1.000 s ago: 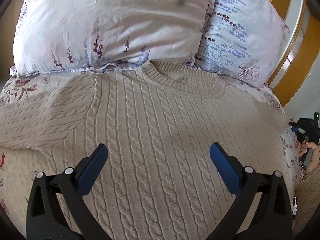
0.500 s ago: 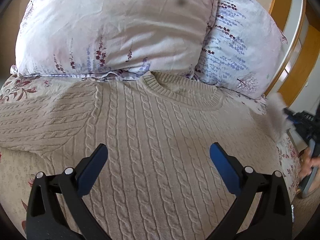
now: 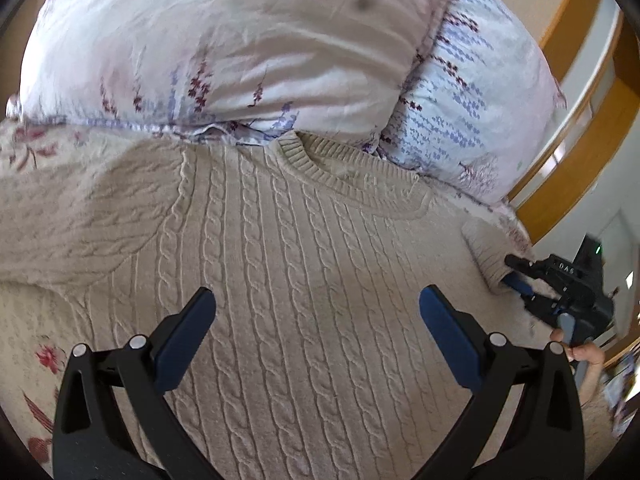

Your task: Fold small clothes

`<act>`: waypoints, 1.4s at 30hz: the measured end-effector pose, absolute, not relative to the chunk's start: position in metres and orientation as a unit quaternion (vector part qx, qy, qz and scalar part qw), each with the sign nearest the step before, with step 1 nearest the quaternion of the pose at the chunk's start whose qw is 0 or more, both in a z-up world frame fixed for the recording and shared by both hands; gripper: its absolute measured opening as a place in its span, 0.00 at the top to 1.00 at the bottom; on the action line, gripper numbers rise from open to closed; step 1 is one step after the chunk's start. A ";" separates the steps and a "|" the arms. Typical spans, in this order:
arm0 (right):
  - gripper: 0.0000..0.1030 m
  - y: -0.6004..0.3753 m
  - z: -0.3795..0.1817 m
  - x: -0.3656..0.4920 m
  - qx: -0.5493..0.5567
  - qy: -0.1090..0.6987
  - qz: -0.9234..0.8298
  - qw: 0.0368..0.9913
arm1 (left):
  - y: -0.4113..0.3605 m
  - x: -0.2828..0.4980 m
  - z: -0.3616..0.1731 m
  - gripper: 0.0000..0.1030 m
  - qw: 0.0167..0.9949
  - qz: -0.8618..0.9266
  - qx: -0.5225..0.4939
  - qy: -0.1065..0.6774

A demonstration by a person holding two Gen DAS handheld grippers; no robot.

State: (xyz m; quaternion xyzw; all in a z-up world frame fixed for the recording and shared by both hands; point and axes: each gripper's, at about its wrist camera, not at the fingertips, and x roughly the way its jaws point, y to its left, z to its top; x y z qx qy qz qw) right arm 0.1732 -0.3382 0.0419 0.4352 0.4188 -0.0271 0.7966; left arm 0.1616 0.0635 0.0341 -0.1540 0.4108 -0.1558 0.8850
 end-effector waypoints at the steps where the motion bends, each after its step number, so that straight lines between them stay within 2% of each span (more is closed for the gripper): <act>1: 0.61 -0.346 0.042 0.170 0.450 0.412 -0.042 0.791 | 0.066 0.161 0.034 0.02 0.883 -0.156 -0.162 0.411; 5: 0.61 -0.364 0.051 0.166 0.446 0.387 -0.108 0.800 | 0.075 0.159 0.034 0.02 0.880 -0.163 -0.178 0.409; 8: 0.65 -0.366 0.059 0.173 0.388 0.387 -0.161 0.821 | 0.081 0.160 0.036 0.02 0.878 -0.169 -0.189 0.406; 10: 0.84 -0.357 0.067 0.181 0.328 0.392 -0.184 0.840 | 0.086 0.160 0.036 0.02 0.875 -0.172 -0.201 0.405; 13: 0.90 -0.331 0.088 0.191 0.266 0.377 -0.169 0.871 | 0.093 0.160 0.036 0.02 0.872 -0.178 -0.216 0.402; 18: 0.91 -0.239 0.125 0.206 0.180 0.354 -0.024 0.917 | 0.101 0.162 0.038 0.08 0.868 -0.181 -0.233 0.400; 20: 0.90 -0.177 0.116 0.216 0.130 0.394 0.067 0.908 | 0.103 0.163 0.037 0.10 0.863 -0.185 -0.245 0.401; 25: 0.70 -0.100 0.061 0.224 0.069 0.508 0.164 0.843 | 0.106 0.167 0.030 0.15 0.841 -0.198 -0.286 0.415; 26: 0.68 -0.102 0.057 0.220 0.081 0.517 0.167 0.836 | 0.106 0.168 0.028 0.18 0.836 -0.199 -0.292 0.420; 28: 0.57 -0.116 0.057 0.213 0.116 0.520 0.164 0.830 | 0.105 0.172 0.022 0.21 0.823 -0.205 -0.307 0.432; 29: 0.55 -0.126 0.060 0.208 0.137 0.517 0.157 0.830 | 0.104 0.174 0.019 0.24 0.816 -0.208 -0.314 0.438; 36: 0.54 -0.263 0.044 0.169 0.400 0.468 0.012 0.788 | 0.100 0.200 -0.005 0.47 0.765 -0.202 -0.386 0.474; 42: 0.55 -0.331 0.035 0.150 0.485 0.408 -0.095 0.768 | 0.096 0.219 -0.013 0.72 0.760 -0.179 -0.398 0.482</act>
